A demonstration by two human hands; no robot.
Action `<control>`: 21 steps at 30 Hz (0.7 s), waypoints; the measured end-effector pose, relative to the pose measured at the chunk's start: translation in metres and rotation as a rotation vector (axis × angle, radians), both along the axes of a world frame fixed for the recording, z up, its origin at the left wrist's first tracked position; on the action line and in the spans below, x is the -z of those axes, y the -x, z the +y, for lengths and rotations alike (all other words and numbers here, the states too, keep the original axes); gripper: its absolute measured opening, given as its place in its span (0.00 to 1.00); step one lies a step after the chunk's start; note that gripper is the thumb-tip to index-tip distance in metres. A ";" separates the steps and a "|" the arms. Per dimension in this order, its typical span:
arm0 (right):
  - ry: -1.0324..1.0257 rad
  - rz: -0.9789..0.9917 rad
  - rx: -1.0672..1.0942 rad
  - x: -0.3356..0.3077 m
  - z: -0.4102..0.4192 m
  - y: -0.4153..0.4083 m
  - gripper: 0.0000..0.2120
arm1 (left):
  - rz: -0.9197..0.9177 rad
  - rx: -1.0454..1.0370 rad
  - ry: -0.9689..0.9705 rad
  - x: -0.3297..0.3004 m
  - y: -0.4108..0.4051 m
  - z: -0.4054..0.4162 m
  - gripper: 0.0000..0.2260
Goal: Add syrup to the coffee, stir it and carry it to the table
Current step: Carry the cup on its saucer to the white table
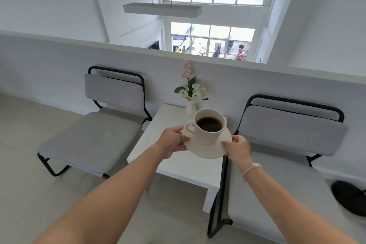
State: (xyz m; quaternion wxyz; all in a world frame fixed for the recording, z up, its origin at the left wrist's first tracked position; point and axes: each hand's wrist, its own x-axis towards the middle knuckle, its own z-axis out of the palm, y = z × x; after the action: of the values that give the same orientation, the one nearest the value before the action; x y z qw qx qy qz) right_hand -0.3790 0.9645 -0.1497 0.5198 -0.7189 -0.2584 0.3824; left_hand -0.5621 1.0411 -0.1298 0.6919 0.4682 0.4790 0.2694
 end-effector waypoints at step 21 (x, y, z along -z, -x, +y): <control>0.184 0.060 0.189 0.112 0.179 0.053 0.13 | 0.115 0.210 0.109 0.121 0.031 0.221 0.23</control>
State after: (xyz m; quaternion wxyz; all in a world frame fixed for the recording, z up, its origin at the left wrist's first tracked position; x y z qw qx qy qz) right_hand -0.4317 1.1437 -0.2618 0.4928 -0.7728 -0.1377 0.3753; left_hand -0.5935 1.2616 -0.2512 0.7120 0.4921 0.4803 0.1418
